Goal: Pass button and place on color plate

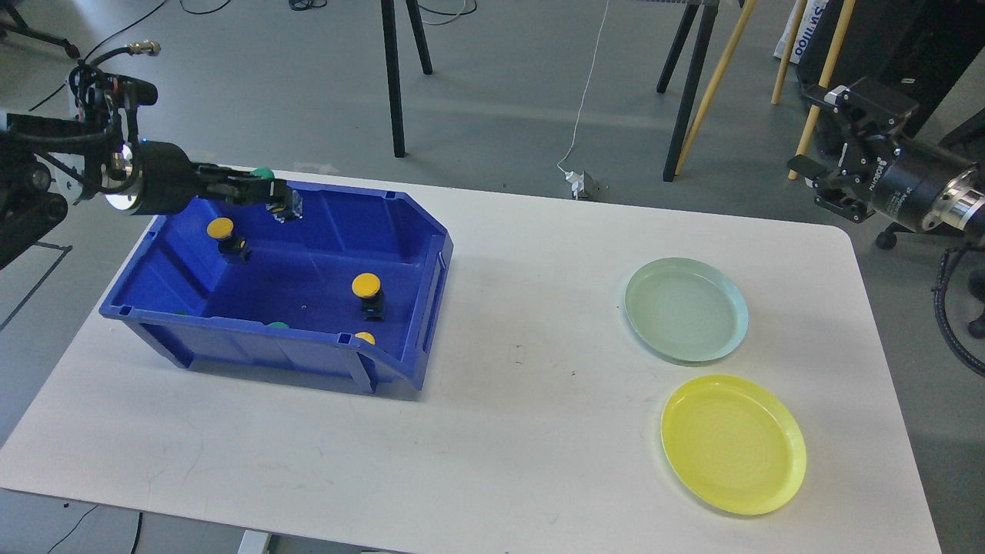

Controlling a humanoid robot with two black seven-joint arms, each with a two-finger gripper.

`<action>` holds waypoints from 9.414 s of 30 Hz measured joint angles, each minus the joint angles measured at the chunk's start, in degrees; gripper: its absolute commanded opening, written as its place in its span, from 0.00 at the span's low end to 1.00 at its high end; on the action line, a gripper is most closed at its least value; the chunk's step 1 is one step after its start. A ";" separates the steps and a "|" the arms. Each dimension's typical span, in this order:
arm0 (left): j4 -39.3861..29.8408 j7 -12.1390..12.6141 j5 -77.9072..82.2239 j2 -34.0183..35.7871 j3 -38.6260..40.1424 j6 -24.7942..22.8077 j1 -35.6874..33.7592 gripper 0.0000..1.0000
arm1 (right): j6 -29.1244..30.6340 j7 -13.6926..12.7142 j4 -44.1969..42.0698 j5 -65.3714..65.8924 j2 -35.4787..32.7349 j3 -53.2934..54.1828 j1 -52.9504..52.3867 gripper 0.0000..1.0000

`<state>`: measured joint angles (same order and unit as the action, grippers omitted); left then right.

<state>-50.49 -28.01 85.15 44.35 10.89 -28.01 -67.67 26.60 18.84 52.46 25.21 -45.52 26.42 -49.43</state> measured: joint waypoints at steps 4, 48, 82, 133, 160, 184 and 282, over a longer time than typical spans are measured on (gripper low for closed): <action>-1.07 0.01 -13.21 -3.09 1.02 0.01 -5.47 0.30 | -1.41 0.01 1.82 -0.16 1.16 0.83 -0.51 0.99; 21.85 0.01 -46.02 -41.20 3.01 0.01 -12.77 0.30 | -6.06 0.09 9.47 -9.17 16.54 9.86 -6.33 0.88; 24.96 -0.06 -48.51 -42.16 3.00 0.02 -12.59 0.74 | -8.41 0.18 7.74 -8.04 19.09 9.38 -8.33 0.11; 24.38 0.00 -44.38 -26.66 2.40 0.01 -13.52 0.98 | -10.18 -0.47 -17.04 -6.97 21.15 -14.78 9.75 0.82; -4.81 0.01 10.66 -7.23 -13.22 0.01 -2.78 0.98 | -3.40 -5.02 -8.54 -7.88 -1.60 0.03 4.70 0.87; 26.52 0.01 16.17 -30.18 -13.72 0.01 7.25 0.75 | -3.80 -6.17 -6.89 -7.16 -1.35 -1.12 4.93 0.87; 39.98 0.01 -44.69 -44.35 11.66 0.02 -14.21 0.25 | -14.14 -4.52 6.42 -7.81 21.95 11.75 -8.79 0.87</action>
<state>-10.51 -28.00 40.46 0.00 22.56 -27.99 -81.88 12.46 14.32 58.88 17.40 -23.58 38.17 -58.21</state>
